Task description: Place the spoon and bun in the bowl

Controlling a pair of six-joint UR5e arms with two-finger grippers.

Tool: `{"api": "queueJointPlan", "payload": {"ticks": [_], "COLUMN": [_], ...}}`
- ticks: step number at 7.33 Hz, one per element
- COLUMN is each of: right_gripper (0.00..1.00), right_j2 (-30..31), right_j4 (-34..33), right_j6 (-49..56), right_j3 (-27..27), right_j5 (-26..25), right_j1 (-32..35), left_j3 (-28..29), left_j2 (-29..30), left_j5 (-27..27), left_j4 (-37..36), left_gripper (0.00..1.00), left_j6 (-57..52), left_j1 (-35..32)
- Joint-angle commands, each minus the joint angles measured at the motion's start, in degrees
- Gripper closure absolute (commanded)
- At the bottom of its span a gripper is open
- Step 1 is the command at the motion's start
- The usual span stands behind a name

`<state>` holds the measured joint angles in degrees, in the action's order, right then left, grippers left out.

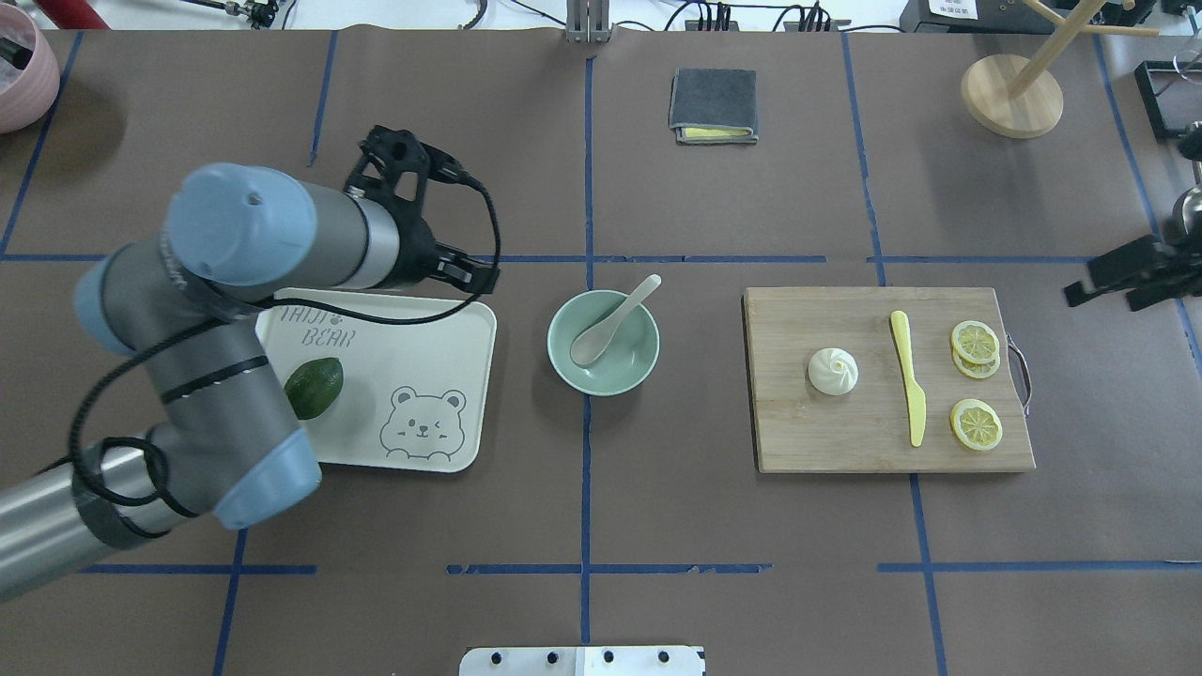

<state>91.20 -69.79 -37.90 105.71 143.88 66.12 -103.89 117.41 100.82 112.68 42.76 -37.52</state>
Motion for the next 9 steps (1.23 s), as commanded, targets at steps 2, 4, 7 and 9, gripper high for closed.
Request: {"api": "queueJointPlan", "payload": {"ticks": [2,4,7,9], "right_gripper": [0.0,0.0,0.0,0.04], "right_j2": [-5.24,-8.75,-10.33,-11.82], "right_j4": [5.19,4.49,1.78,-0.17], "right_j6": [-22.86,-33.17,-33.56,-33.38], "right_j3": [3.44,3.45,2.22,0.91], "right_j5": [-20.91,-29.67,-33.74,-35.16], "right_j1": [-19.04,-26.19,-30.17,-31.58], "left_j3": [-8.59,-8.18,-7.82,-7.65], "left_j2": [-13.4,-18.16,-18.88,-18.89], "left_j5": [9.03,19.28,19.15,19.15], "left_j4": [-1.23,-0.89,-0.62,-0.62], "left_gripper": [0.12,0.12,0.06,0.05], "left_j6": [-15.63,-18.57,-20.34,-20.34], "left_j1": [-11.83,-18.09,-18.2,-18.2]}}
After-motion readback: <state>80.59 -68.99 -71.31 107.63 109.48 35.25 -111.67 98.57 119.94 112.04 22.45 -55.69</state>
